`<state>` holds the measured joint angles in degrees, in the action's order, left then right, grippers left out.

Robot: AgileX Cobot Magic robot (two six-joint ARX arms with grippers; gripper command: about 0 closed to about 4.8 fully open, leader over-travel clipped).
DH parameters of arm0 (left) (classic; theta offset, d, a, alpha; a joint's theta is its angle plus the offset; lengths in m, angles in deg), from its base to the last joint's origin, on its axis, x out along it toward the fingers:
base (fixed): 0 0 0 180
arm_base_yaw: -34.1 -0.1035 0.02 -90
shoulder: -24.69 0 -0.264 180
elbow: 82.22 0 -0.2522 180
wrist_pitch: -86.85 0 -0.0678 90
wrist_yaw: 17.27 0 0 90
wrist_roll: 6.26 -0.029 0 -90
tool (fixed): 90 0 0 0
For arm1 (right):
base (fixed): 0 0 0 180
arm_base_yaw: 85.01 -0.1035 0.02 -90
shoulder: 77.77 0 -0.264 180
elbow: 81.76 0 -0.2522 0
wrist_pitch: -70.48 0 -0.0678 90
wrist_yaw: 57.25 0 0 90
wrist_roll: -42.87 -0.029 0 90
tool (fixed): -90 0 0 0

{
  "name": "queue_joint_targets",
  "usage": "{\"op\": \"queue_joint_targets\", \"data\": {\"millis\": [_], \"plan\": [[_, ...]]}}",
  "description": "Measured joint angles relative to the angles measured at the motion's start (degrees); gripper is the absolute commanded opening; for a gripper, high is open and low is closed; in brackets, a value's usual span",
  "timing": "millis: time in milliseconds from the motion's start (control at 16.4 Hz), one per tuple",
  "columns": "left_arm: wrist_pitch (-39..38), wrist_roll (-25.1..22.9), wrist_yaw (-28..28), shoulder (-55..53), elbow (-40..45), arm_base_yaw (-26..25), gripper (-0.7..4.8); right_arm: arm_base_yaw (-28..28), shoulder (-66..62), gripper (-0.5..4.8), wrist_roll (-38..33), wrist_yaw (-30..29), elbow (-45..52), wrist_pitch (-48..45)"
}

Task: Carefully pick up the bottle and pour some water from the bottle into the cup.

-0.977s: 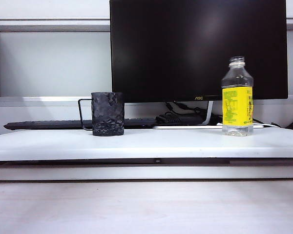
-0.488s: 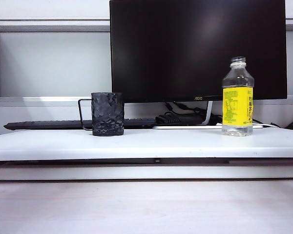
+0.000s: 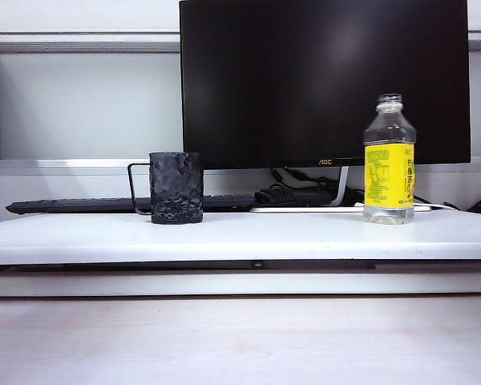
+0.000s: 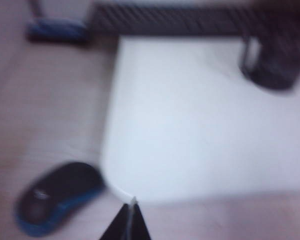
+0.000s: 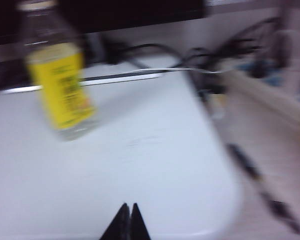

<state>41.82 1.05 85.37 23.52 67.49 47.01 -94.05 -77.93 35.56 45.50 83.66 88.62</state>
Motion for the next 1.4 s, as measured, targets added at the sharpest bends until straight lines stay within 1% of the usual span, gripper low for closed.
{"op": "queue_joint_targets", "data": {"millis": [183,305,366,427,550,611,855,1099,1160,1343,1404], "plan": [[0.63,0.00,-0.02,0.96,0.52,-8.22,0.06,8.24,0.00,0.00,0.00,0.22,0.04,-0.22],[1.99,0.00,0.02,0.96,2.43,-11.32,0.06,10.21,0.00,0.00,-0.02,2.16,0.15,-0.39],[3.06,0.00,0.28,0.96,3.85,-11.50,0.06,9.94,0.00,0.00,0.00,3.56,0.15,-0.24],[4.63,0.00,0.17,0.96,6.19,-11.47,0.06,9.97,0.00,0.00,-0.02,3.74,0.15,-0.07],[5.07,0.00,-0.17,0.96,10.69,-11.45,0.06,9.97,0.00,0.00,-0.02,3.76,0.15,-0.11],[4.96,0.04,-1.01,0.92,11.56,-11.45,0.06,9.97,0.00,0.00,0.00,3.76,0.15,-0.09],[11.69,0.04,-1.25,0.96,12.87,-11.56,0.06,9.97,0.00,0.00,-0.02,3.78,0.15,0.31],[11.80,0.02,-1.27,0.96,12.87,-11.58,0.06,9.97,0.00,0.00,-0.02,3.69,0.15,2.14],[11.80,0.02,-1.29,0.96,12.90,-11.58,0.06,9.97,0.00,0.00,-0.02,3.06,0.15,4.15],[11.89,0.04,-1.64,0.96,12.90,-11.58,0.06,9.97,0.02,0.00,-0.02,-0.50,0.15,4.57],[12.68,0.04,-3.21,0.96,13.09,-11.61,0.06,9.97,0.02,0.00,-0.02,-2.03,0.15,4.70]]}}
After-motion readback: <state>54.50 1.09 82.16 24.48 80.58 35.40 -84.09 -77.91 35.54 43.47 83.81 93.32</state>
